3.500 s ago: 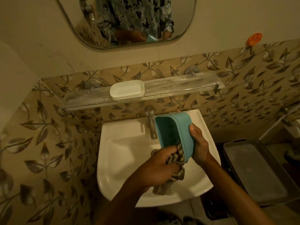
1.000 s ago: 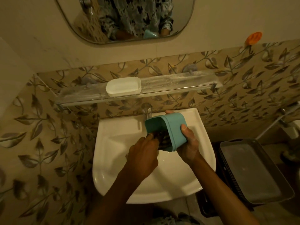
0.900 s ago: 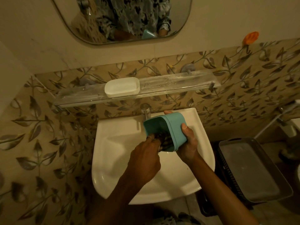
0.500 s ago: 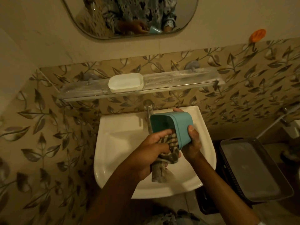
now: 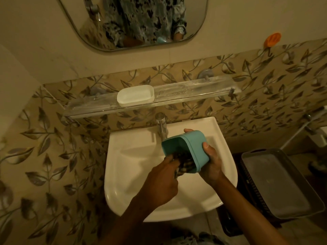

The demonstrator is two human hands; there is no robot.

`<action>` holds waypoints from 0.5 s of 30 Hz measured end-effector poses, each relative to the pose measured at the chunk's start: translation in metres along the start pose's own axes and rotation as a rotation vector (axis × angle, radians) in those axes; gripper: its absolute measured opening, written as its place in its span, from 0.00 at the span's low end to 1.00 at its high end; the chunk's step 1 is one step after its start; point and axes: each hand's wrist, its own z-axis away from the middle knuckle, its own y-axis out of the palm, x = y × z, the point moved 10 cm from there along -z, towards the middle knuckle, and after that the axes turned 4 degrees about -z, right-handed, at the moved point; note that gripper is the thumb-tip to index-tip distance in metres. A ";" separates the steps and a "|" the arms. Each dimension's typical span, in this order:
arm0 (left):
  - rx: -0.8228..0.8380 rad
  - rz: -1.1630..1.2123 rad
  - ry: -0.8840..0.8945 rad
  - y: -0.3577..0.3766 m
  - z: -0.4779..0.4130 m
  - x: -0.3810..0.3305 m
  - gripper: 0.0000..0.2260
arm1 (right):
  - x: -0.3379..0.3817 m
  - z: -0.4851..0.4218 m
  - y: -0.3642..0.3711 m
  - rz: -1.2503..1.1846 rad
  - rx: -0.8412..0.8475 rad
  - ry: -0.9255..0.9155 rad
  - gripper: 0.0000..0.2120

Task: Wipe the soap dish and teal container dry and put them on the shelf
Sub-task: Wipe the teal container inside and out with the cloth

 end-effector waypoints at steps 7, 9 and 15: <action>0.142 0.828 0.075 -0.007 0.002 -0.039 0.22 | 0.001 -0.001 -0.010 0.065 -0.073 -0.101 0.39; -0.011 0.818 0.068 -0.020 -0.001 -0.038 0.15 | 0.006 0.000 -0.006 0.119 -0.053 -0.129 0.38; -0.200 -0.054 0.157 -0.052 0.000 -0.036 0.17 | -0.001 0.003 -0.004 -0.119 0.015 0.070 0.45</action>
